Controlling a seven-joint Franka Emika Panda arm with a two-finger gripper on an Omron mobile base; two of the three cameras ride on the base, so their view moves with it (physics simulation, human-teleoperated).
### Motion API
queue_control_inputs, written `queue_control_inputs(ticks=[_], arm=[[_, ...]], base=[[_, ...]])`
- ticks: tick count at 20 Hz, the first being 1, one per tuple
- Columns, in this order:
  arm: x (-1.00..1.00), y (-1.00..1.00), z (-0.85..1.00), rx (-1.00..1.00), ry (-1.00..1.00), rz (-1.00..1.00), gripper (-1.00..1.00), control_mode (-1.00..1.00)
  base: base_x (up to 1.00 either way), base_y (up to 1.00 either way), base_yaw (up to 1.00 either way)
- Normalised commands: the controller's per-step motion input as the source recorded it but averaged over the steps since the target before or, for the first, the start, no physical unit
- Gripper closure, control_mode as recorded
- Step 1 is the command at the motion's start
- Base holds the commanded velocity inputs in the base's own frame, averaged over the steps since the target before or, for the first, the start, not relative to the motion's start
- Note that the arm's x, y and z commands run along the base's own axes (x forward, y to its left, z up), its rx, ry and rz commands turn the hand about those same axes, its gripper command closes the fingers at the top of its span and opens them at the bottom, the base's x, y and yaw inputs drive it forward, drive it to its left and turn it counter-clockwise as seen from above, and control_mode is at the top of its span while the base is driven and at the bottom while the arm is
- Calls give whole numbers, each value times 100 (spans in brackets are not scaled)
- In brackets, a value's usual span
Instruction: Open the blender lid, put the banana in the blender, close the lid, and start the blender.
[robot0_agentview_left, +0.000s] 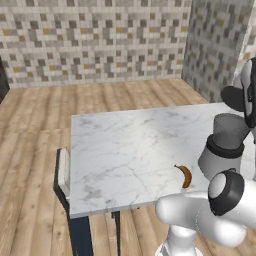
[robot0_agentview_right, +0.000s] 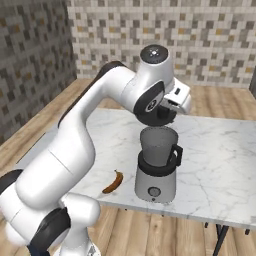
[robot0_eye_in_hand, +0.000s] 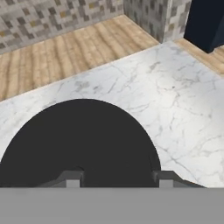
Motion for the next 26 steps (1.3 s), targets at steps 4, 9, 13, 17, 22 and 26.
queue_control_inputs(ticks=[4, 9, 13, 17, 22, 26], arm=[[-16, 62, 50, 0, -14, 0, 100, -100], [-10, 89, 9, 0, -4, 0, 100, -100], [-1, 100, -1, 0, 0, 2, 100, -100], [0, 100, -11, -1, 0, 2, 100, -100], [0, 100, -13, -1, 0, 2, 100, -100], [0, 93, -18, -1, 3, 3, 100, -100]], base=[[0, 0, 0], [0, 0, 0], [0, 0, 0], [0, 0, 0], [0, 0, 0], [0, 0, 0]])
